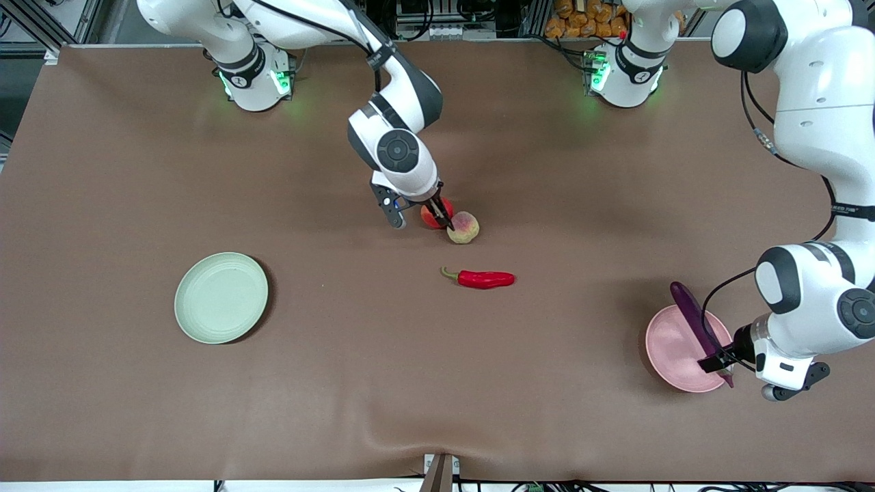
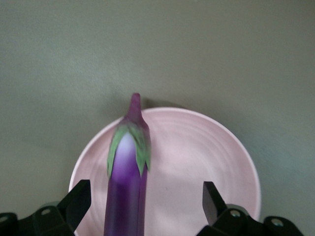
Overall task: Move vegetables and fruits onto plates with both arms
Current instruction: 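Grasp the apple with the right gripper while the left gripper grasps the chili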
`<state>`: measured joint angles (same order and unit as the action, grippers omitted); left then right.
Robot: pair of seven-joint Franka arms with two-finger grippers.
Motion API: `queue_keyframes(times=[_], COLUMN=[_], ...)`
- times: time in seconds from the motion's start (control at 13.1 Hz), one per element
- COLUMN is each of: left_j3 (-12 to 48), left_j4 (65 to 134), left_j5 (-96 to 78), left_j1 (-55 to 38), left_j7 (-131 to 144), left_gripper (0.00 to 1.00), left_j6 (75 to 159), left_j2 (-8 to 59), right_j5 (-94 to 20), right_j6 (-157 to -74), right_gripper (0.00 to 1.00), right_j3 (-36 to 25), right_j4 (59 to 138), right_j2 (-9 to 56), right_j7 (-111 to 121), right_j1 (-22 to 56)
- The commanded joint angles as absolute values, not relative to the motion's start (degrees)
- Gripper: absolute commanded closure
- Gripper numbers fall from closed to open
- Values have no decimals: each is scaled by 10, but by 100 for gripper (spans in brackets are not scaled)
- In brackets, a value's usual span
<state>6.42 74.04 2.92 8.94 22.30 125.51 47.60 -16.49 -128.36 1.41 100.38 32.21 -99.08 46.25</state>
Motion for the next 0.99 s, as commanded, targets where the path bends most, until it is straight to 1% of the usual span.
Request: queue_keyframes(times=[0.0,0.15,0.23,0.3,0.38,0.53,0.61,0.68,0.91], left_j3=[90,113,124,126,126,123,123,124,125], left_j4=[752,759,763,764,763,764,765,765,777], left_j5=[28,29,29,30,35,39,38,38,37], left_j1=[81,69,58,35,8,-51,-73,-89,-147], left_j7=[292,366,409,473,544,683,754,834,990], left_gripper=[0,0,0,0,0,0,0,0,0], left_j6=[1185,1155,1146,1147,1150,1153,1154,1160,1183], left_j2=[425,411,409,410,411,417,417,417,431], right_j5=[-162,-146,-141,-140,-129,-106,-106,-105,-105], right_j6=[-1305,-1310,-1313,-1316,-1315,-1308,-1307,-1289,-1133], right_gripper=[0,0,3,32,51,90,100,100,100], right_j3=[6,5,5,4,4,5,5,5,5], right_j4=[1005,1005,1005,1005,1005,1003,1000,991,913], right_j2=[341,352,354,357,358,357,352,344,325], right_j7=[-1004,-1004,-1004,-1003,-1003,-1001,-997,-994,-940], right_j1=[475,475,475,475,475,468,466,457,410])
